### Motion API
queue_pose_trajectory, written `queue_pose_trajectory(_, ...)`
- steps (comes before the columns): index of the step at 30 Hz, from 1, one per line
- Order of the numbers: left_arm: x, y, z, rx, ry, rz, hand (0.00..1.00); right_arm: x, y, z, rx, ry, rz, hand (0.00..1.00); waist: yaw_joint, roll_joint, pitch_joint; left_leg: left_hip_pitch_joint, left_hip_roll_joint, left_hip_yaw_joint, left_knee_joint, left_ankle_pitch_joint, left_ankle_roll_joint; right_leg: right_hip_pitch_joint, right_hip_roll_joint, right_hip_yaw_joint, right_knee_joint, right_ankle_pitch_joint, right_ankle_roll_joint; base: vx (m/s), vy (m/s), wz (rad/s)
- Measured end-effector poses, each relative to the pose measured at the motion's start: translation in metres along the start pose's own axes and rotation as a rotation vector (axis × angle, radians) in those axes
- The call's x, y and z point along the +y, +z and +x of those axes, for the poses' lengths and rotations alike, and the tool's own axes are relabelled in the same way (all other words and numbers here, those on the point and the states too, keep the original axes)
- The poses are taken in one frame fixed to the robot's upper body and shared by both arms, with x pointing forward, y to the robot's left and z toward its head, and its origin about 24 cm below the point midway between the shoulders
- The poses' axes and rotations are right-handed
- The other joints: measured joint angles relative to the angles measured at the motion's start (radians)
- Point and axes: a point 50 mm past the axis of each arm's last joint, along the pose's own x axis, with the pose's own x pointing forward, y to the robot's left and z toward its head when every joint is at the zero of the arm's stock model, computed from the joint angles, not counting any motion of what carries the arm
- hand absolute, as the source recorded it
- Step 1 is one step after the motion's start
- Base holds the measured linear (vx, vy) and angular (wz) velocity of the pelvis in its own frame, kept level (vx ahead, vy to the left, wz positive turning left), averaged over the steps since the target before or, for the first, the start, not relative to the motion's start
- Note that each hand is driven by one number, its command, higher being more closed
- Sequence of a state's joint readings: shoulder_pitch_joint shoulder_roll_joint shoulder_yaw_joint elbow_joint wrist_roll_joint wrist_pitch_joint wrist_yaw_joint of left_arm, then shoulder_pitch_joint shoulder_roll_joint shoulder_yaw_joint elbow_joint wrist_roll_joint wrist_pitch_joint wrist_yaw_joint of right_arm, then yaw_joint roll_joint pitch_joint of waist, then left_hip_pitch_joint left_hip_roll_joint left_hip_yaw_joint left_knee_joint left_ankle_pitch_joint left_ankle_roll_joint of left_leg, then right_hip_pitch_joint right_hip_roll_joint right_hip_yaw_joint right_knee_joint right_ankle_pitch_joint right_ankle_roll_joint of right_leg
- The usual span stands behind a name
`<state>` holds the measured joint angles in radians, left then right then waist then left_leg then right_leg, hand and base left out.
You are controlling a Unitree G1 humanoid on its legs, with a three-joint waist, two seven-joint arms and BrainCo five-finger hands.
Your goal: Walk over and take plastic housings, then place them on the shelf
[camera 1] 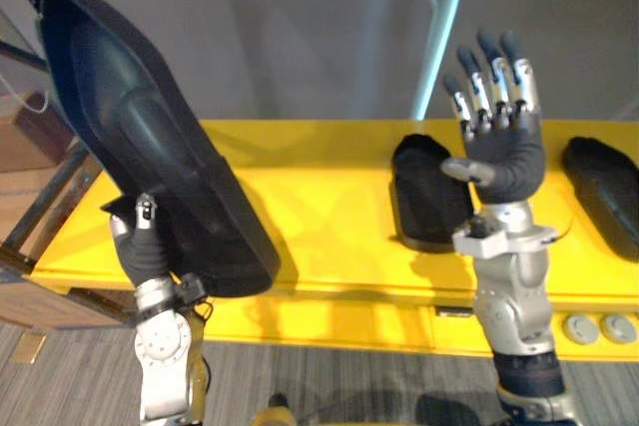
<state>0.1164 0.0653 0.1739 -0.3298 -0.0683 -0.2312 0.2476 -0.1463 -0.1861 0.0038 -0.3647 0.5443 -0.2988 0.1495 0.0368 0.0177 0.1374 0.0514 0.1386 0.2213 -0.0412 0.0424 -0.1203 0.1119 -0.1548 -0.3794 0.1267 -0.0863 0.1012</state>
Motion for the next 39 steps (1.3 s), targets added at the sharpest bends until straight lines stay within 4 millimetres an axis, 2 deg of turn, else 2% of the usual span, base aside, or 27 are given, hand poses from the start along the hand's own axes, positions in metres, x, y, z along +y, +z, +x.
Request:
queue_pose_trajectory(4,0.002,0.001,0.007,-0.005,-0.151,0.147,1.00,-0.005,-0.010,-0.035,0.092,-0.171,-0.030,0.00,-0.035,-0.017,-0.005,0.035,-0.046,0.021,-0.038,0.004,0.022,0.027,-0.036,0.003,-0.032,0.014,0.023,0.00,0.089,-0.05)
queue_pose_trajectory(6,0.004,0.001,0.010,0.002,-0.199,0.200,1.00,-0.009,-0.011,-0.045,0.128,-0.219,-0.083,0.00,-0.036,-0.018,-0.007,0.035,-0.055,0.051,-0.039,0.000,0.028,0.013,-0.040,0.027,-0.042,0.018,0.029,-0.03,0.072,-0.36)
queue_pose_trajectory(9,0.010,-0.002,0.018,0.031,-0.242,0.254,1.00,-0.021,-0.008,-0.059,0.171,-0.281,-0.177,0.00,-0.056,-0.015,-0.010,0.035,-0.056,0.090,-0.039,-0.002,0.031,-0.003,-0.039,0.056,-0.064,0.033,0.034,-0.02,0.032,-0.38)
queue_pose_trajectory(11,0.013,-0.013,0.028,0.105,-0.255,0.278,1.00,-0.035,-0.001,-0.072,0.195,-0.342,-0.232,0.00,-0.078,-0.003,-0.018,0.036,-0.053,0.117,-0.039,-0.002,0.030,-0.012,-0.032,0.082,-0.080,0.050,0.032,-0.01,0.017,-0.38)
queue_pose_trajectory(13,0.017,-0.032,0.035,0.236,-0.267,0.299,1.00,-0.049,0.007,-0.086,0.235,-0.393,-0.274,0.00,-0.115,0.017,-0.030,0.038,-0.048,0.153,-0.040,-0.002,0.030,-0.030,-0.025,0.119,-0.093,0.070,0.026,-0.02,0.018,-0.45)
queue_pose_trajectory(15,0.019,-0.039,0.039,0.287,-0.259,0.311,1.00,-0.053,0.009,-0.090,0.250,-0.409,-0.277,0.00,-0.134,0.021,-0.033,0.038,-0.043,0.173,-0.040,-0.002,0.030,-0.039,-0.019,0.139,-0.101,0.081,0.023,-0.03,0.009,-0.39)
queue_pose_trajectory(17,0.020,-0.055,0.045,0.373,-0.243,0.299,1.00,-0.055,0.011,-0.096,0.264,-0.414,-0.273,0.00,-0.160,0.022,-0.034,0.044,-0.038,0.199,-0.040,-0.002,0.030,-0.042,-0.007,0.162,-0.118,0.099,0.017,-0.05,-0.014,-0.42)
queue_pose_trajectory(19,0.023,-0.070,0.048,0.462,-0.223,0.300,1.00,-0.054,0.012,-0.097,0.266,-0.409,-0.277,0.00,-0.167,0.024,-0.035,0.054,-0.028,0.225,-0.045,-0.004,0.027,-0.041,0.000,0.189,-0.124,0.104,0.016,-0.08,-0.026,-0.39)
queue_pose_trajectory(23,0.038,-0.101,0.053,0.644,-0.152,0.357,1.00,-0.049,0.018,-0.092,0.232,-0.349,-0.243,0.00,-0.208,0.037,-0.037,0.054,-0.021,0.232,-0.046,0.001,0.022,-0.047,0.009,0.193,-0.139,0.111,0.012,-0.06,-0.015,-0.08)
queue_pose_trajectory(27,0.050,-0.112,0.062,0.731,-0.071,0.370,1.00,-0.043,0.014,-0.089,0.247,-0.292,-0.223,0.00,-0.212,0.043,-0.038,0.052,-0.015,0.252,-0.046,0.010,0.019,-0.060,0.021,0.213,-0.141,0.124,0.007,-0.01,-0.008,-0.13)
queue_pose_trajectory(33,0.044,-0.118,0.078,0.790,0.017,0.380,1.00,-0.037,0.006,-0.087,0.286,-0.256,-0.186,0.00,-0.224,0.046,-0.038,0.051,-0.016,0.250,-0.045,0.011,0.019,-0.060,0.021,0.214,-0.142,0.126,0.007,0.00,-0.002,-0.01)
queue_pose_trajectory(39,0.049,-0.125,0.075,0.860,0.074,0.429,1.00,-0.037,0.004,-0.087,0.305,-0.248,-0.186,0.00,-0.242,0.052,-0.038,0.050,-0.017,0.242,-0.045,0.012,0.020,-0.059,0.021,0.214,-0.142,0.126,0.007,0.00,0.000,0.00)
